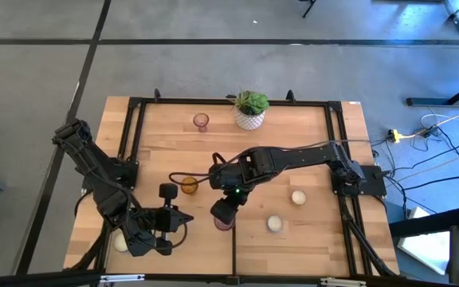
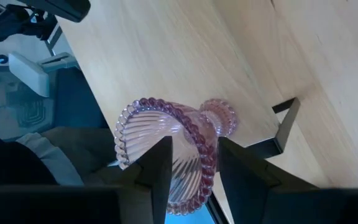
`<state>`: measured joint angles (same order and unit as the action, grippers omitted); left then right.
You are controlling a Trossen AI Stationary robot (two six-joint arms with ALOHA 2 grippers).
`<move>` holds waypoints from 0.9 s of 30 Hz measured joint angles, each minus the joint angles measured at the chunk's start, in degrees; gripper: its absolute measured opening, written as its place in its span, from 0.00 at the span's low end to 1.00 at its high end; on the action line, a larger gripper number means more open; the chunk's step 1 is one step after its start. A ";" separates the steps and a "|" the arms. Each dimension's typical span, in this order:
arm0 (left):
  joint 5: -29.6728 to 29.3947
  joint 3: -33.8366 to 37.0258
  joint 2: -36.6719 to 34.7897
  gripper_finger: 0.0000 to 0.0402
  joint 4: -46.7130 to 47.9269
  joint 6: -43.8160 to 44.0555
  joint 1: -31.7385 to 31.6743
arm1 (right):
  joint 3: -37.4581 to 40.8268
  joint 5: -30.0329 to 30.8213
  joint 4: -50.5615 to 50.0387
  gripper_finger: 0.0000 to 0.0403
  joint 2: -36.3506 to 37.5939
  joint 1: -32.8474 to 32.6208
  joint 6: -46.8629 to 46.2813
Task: Pick & Place candle stick holders
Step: Put the bottom pink glass on the shelf
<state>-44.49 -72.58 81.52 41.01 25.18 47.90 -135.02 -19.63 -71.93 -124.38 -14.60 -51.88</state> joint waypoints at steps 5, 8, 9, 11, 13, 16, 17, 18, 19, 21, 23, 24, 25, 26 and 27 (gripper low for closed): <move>0.04 0.00 0.00 0.00 0.07 0.63 0.00 | 0.00 1.41 0.00 0.32 -0.01 0.18 -0.18; 0.04 0.00 0.00 0.00 0.07 0.48 0.00 | 0.00 1.69 -0.01 0.32 -0.01 0.58 -0.51; 0.06 0.00 0.00 0.00 0.05 0.19 0.00 | 0.00 1.89 0.04 0.32 0.01 0.73 -0.63; 0.38 0.00 0.00 0.00 0.04 -0.15 0.00 | 0.00 2.99 0.19 0.32 0.14 1.14 -0.65; 0.51 0.00 0.00 0.00 0.04 -0.24 0.00 | 0.00 5.05 0.40 0.32 0.69 1.57 -0.67; 0.55 0.00 0.00 0.00 0.06 -0.25 0.00 | 0.00 8.44 0.88 0.32 2.31 2.36 -0.71; 0.56 0.00 0.00 0.00 0.02 -0.27 0.00 | -0.02 9.12 1.57 0.32 2.74 2.70 -0.66; 0.56 0.00 0.00 0.00 0.01 -0.31 0.00 | -0.04 9.72 1.85 0.32 3.36 2.90 -0.63; 0.59 0.00 0.00 0.00 0.04 -0.31 0.00 | -0.04 10.04 1.36 0.32 3.70 3.09 -0.59; 0.58 0.00 0.00 0.00 0.02 -0.35 0.00 | -0.04 10.22 1.75 0.32 3.90 3.49 -0.30; 0.61 0.00 0.00 0.00 0.03 -0.40 0.00 | -0.04 10.07 1.21 0.32 3.83 3.49 0.08; 0.61 0.00 0.00 0.00 0.02 -0.42 0.00 | -0.02 9.70 1.14 0.32 3.81 3.40 0.46; 0.61 0.00 0.00 0.00 0.04 -0.42 0.00 | -0.02 9.53 1.21 0.32 3.81 3.29 0.77; 0.65 0.00 0.00 0.00 0.04 -0.42 0.00 | -0.02 9.57 1.27 0.32 3.81 3.27 0.98; 0.63 0.00 0.00 0.00 0.04 -0.42 0.00 | 0.06 10.06 1.32 0.32 3.81 3.25 1.17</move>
<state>-43.86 -72.58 81.52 41.06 24.75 47.90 -134.96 -9.57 -70.61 -120.57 -11.35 -50.71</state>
